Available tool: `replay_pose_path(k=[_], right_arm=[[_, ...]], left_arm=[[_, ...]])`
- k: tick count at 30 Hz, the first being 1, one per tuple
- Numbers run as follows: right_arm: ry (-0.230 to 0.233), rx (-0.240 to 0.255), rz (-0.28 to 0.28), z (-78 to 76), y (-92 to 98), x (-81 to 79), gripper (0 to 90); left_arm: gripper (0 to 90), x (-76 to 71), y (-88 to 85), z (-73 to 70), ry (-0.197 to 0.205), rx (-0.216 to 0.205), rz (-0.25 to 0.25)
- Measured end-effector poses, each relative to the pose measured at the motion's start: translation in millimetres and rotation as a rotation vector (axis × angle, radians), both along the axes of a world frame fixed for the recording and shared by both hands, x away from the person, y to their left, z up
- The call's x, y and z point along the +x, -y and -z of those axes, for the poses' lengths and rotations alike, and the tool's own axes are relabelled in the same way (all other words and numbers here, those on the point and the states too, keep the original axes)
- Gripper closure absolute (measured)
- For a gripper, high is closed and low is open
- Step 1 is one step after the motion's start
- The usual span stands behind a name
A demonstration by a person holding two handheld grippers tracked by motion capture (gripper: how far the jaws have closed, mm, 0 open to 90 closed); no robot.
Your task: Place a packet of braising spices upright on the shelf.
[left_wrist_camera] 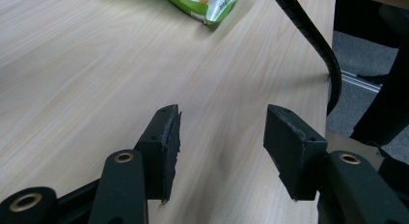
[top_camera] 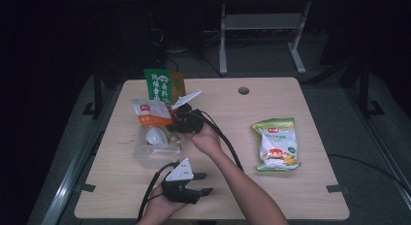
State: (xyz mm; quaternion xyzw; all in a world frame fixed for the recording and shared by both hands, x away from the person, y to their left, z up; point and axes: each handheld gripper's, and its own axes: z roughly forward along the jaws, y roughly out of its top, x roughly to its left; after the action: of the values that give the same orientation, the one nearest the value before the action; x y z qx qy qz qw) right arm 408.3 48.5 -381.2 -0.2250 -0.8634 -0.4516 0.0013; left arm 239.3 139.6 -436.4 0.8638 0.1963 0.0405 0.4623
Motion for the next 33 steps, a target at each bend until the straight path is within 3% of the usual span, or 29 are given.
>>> replay_pose_path(k=[8,16,20,22,26,33], right_arm=[[-0.004,-0.018,-0.009,9.3,5.2,-2.6,89.9],[-0.035,-0.02,0.0,15.1,9.6,-1.4,88.9],[-0.062,-0.007,-0.001,16.3,11.5,1.1,72.1],[-0.092,-0.009,-0.005,18.9,12.4,2.6,73.7],[-0.083,-0.064,-0.007,24.1,8.5,1.7,87.7],[-0.083,-0.096,-0.018,32.9,8.9,2.9,89.7]], left_arm=[[47.0,-0.1,1.2,0.4,0.0,0.006,0.005],[46.9,-0.1,2.4,1.2,-0.002,0.007,0.006],[46.6,0.4,1.3,0.7,0.001,0.009,0.005],[46.5,0.6,1.2,0.7,0.0,0.007,0.004],[46.5,0.4,1.8,0.8,-0.002,0.008,0.003],[46.5,0.6,2.5,1.4,-0.005,0.009,0.001]])
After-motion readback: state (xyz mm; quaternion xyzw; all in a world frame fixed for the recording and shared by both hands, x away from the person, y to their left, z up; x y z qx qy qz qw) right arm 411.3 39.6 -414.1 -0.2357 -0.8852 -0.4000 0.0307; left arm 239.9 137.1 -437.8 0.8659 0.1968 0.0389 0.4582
